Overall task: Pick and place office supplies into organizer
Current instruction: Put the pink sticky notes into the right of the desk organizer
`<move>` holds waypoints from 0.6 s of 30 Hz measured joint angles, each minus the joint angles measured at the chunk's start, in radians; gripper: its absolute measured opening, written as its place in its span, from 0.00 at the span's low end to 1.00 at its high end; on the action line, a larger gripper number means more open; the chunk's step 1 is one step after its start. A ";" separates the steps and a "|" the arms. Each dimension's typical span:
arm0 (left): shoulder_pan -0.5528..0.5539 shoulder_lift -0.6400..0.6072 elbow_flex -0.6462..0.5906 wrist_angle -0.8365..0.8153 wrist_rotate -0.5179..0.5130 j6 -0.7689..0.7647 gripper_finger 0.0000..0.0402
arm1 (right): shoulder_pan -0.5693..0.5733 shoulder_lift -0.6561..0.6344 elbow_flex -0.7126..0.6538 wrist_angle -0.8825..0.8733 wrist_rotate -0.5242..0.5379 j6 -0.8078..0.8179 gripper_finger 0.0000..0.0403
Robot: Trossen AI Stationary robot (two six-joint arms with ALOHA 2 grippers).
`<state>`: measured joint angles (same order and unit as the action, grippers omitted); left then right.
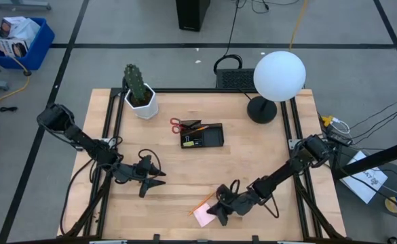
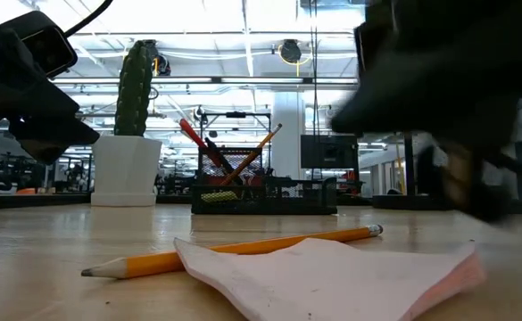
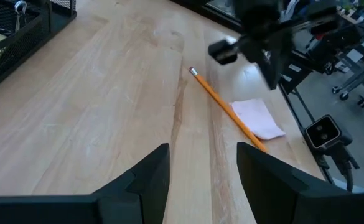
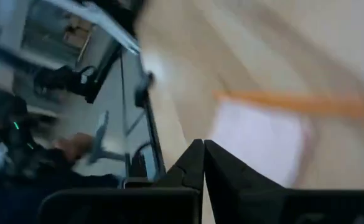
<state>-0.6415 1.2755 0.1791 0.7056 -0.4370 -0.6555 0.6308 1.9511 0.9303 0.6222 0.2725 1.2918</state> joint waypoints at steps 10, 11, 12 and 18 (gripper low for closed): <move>0.021 0.000 0.000 0.003 -0.016 0.000 0.47 | -0.011 0.002 0.231 -0.540 0.076 -0.586 0.00; 0.027 0.000 0.000 0.005 -0.017 -0.005 0.47 | -0.013 0.003 0.238 -0.558 0.064 -0.621 0.00; 0.032 0.000 0.000 0.004 -0.017 -0.006 0.47 | -0.013 0.005 0.240 -0.556 0.058 -0.657 0.00; 0.054 0.000 0.000 0.002 -0.018 -0.008 0.47 | -0.011 0.031 0.245 -0.540 -0.052 -0.657 0.00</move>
<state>-0.5874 1.2755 0.1791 0.7078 -0.4545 -0.6640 0.6195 1.9823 1.1751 0.0820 0.2202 0.6353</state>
